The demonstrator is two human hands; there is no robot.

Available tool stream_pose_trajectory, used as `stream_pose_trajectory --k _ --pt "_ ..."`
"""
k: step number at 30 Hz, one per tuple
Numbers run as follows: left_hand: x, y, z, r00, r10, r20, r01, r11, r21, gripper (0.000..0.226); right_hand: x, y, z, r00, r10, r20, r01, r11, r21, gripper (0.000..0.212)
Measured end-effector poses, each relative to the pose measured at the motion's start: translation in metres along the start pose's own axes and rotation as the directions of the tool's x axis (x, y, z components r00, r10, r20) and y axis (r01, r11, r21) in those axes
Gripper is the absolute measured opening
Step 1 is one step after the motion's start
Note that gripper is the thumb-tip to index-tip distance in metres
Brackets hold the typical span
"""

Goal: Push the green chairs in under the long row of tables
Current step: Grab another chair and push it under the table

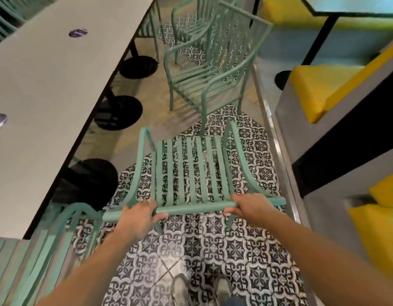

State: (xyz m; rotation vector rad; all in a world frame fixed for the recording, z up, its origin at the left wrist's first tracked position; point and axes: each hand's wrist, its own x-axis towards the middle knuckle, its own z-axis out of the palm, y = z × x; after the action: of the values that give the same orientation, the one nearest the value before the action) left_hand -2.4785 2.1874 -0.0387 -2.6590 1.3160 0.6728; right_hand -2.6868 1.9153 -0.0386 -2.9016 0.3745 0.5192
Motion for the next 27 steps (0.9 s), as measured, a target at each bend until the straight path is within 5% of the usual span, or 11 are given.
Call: stream_pose_trajectory --k 9,27 --pt "-0.009 0.071 0.008 0.987 -0.162 0.011 0.162 0.982 -0.095 0.068 -0.002 0.064 -0.013 0.988 -0.065 0.143 0.064 0.998 0.012 0.065" --pt "0.044 0.234 0.011 0.878 -0.473 -0.067 0.449 0.864 -0.228 0.070 0.063 0.234 -0.055 0.858 -0.511 0.054 0.513 0.849 -0.127 0.069"
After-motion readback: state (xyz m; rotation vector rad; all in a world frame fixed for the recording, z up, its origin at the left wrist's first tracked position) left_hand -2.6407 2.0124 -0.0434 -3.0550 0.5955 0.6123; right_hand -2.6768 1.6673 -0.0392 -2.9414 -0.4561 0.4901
